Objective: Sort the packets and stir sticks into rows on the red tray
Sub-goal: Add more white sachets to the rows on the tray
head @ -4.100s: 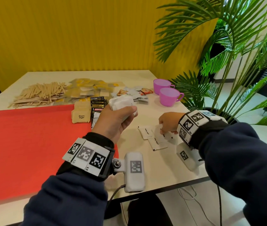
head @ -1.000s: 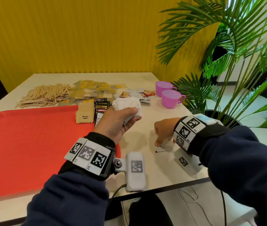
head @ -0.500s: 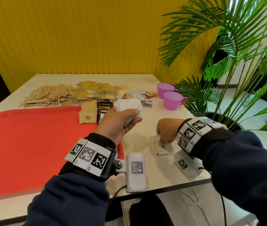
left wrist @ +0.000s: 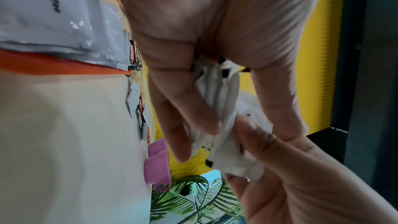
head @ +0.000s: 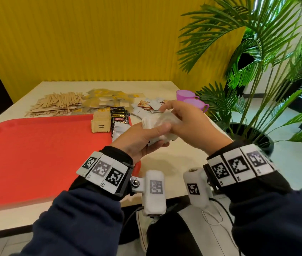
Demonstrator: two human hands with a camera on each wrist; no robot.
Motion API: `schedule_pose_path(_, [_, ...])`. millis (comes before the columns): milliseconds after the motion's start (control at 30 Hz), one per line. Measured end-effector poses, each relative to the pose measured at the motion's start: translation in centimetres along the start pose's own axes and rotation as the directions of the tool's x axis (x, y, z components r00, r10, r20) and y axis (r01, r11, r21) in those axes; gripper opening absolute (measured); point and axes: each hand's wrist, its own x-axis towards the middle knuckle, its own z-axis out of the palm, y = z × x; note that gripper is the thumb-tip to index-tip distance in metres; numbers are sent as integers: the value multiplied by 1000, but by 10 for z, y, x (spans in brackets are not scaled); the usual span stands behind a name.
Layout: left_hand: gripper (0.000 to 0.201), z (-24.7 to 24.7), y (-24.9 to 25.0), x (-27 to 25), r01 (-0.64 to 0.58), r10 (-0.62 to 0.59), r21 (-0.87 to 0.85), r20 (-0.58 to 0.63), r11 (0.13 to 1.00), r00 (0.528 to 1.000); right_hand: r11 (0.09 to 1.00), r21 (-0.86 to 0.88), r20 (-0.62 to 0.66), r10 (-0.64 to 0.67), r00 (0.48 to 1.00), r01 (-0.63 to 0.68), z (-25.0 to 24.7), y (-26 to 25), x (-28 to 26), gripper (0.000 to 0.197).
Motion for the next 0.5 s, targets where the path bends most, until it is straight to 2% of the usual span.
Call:
schedule_pose_path(133, [38, 4, -11, -8, -17, 13, 70, 56, 997, 998, 963, 268, -79, 26, 997, -4, 10, 6, -19, 40])
schedule_pose_path(200, [28, 6, -16, -12, -29, 23, 73, 86, 997, 996, 949, 316, -106, 27, 994, 8, 12, 8, -27, 31])
schedule_pose_path(267, [24, 8, -20, -15, -33, 25, 78, 99, 996, 995, 959, 284, -119, 49, 992, -14, 13, 12, -32, 28])
schedule_pose_path(300, [27, 8, -22, -16, -40, 31, 85, 103, 996, 994, 961, 268, -91, 91, 992, -63, 12, 14, -34, 34])
schedule_pose_path(367, [35, 10, -26, -20, -61, 50, 99, 110, 993, 993, 934, 293, 80, 191, 978, -206, 11, 16, -39, 48])
schedule_pose_path(433, [38, 12, -28, -20, -91, 76, 122, 122, 988, 990, 889, 353, 272, 199, 941, -290, 9, 11, -45, 37])
schedule_pose_path(500, [37, 15, -30, -20, -107, 89, 143, 126, 984, 988, 872, 399, 330, 152, 932, -284, 8, 8, -51, 16])
